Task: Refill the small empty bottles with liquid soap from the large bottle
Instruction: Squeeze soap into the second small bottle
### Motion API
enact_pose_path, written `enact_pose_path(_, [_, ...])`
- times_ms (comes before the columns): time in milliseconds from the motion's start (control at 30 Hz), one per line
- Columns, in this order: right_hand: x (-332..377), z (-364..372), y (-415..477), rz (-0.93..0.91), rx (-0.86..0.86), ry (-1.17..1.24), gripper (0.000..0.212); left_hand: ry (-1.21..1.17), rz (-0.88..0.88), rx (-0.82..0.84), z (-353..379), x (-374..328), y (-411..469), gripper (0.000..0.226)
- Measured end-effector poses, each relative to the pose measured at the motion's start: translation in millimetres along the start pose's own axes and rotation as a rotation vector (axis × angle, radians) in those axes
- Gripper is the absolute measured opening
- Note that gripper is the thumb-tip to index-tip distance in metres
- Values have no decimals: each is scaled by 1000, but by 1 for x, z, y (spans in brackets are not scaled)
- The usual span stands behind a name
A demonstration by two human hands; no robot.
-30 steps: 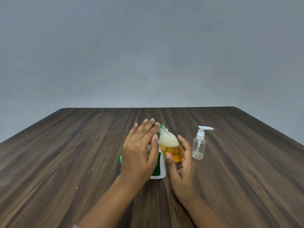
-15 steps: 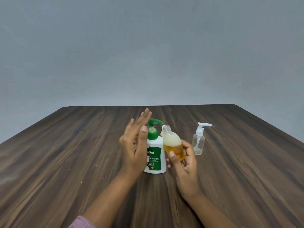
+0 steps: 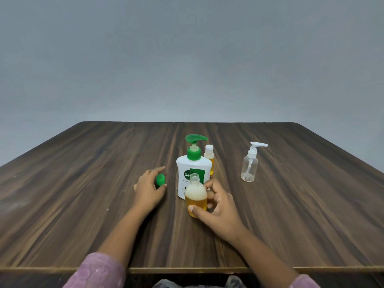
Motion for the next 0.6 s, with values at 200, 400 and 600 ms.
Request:
enact_pose_path(200, [-4,4,1,26,40,-21,37,-102,96,-187,-11,-9,-8,28])
enact_pose_path(400, [-6,4,3,34,52,-78,40,-498,457,-493,-40,-44,-51,26])
enact_pose_path(600, [-5,7,4,26,75,-88,33,-435,820,-447,-34,-73,-81,27])
Point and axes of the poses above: each hand's wrist, its own y-axis towards the middle knuckle, its own z-axis out of the palm, x = y × z, the point moved 5 cm from there along y, towards the middle knuckle, and after that the axes turned 12 degrees about -z, right-handed, at the moved point
